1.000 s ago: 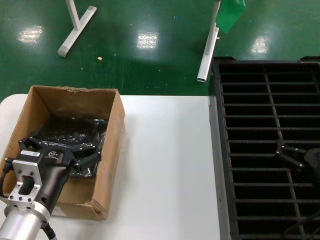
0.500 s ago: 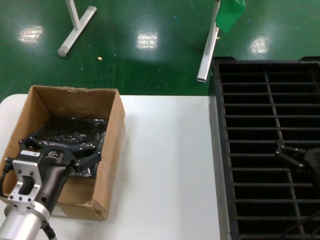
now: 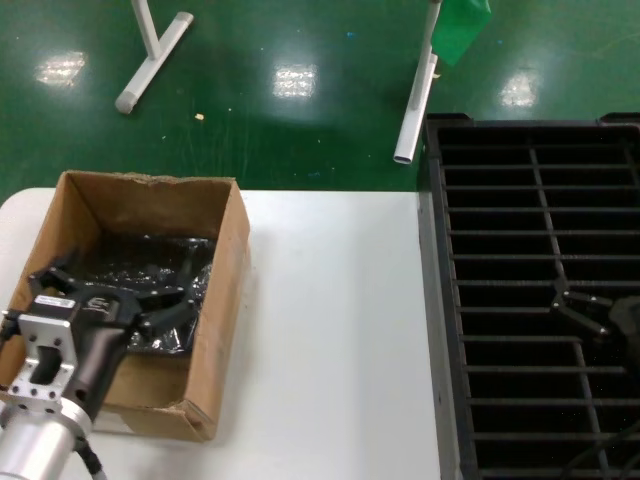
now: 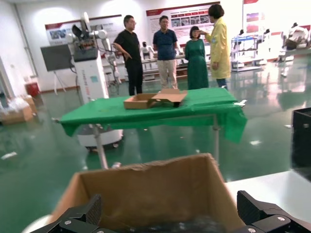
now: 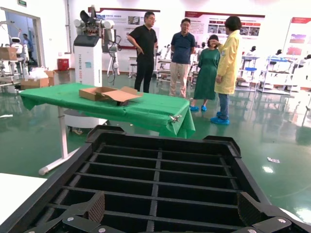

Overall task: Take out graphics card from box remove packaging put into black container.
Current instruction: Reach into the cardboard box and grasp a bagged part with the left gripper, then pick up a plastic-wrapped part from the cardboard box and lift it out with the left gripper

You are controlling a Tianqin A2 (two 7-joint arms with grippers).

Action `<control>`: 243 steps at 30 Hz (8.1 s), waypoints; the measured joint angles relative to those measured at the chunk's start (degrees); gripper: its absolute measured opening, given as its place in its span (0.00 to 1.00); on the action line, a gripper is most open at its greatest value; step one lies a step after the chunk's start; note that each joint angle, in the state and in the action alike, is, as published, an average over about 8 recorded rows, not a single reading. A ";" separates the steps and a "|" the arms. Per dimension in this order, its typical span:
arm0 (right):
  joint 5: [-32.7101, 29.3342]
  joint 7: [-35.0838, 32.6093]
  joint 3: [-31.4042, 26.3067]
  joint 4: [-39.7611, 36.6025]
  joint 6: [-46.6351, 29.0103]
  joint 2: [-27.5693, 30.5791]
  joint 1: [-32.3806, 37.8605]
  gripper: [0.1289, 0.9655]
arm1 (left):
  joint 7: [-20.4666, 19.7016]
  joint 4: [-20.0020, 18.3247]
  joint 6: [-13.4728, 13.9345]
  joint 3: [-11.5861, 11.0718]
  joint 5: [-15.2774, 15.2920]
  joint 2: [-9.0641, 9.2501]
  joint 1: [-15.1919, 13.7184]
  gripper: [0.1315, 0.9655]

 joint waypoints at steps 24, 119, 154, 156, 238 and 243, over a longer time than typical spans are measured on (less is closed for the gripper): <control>-0.01 0.02 0.00 0.00 0.00 0.00 0.00 1.00 | 20.36 11.21 11.37 12.19 -1.33 -22.89 -12.34 1.00; -0.01 0.02 0.00 0.00 0.00 0.00 0.00 1.00 | 27.45 37.69 26.37 22.35 35.18 -13.67 -38.30 0.43; -0.01 0.02 0.00 0.00 0.00 0.00 0.00 1.00 | 26.09 34.26 26.71 21.55 34.69 -15.19 -36.00 0.01; -0.01 0.02 0.00 0.00 0.00 0.00 0.00 1.00 | 26.68 33.63 26.78 21.35 33.88 -15.34 -35.85 0.01; -0.01 0.02 0.00 0.00 0.00 0.00 0.00 1.00 | 46.02 -12.17 53.58 -3.70 -3.61 -27.44 -10.20 0.01; -0.01 0.02 0.00 0.00 0.00 0.00 0.00 1.00 | 49.87 -5.60 57.60 -0.46 -4.70 -25.04 -15.91 0.01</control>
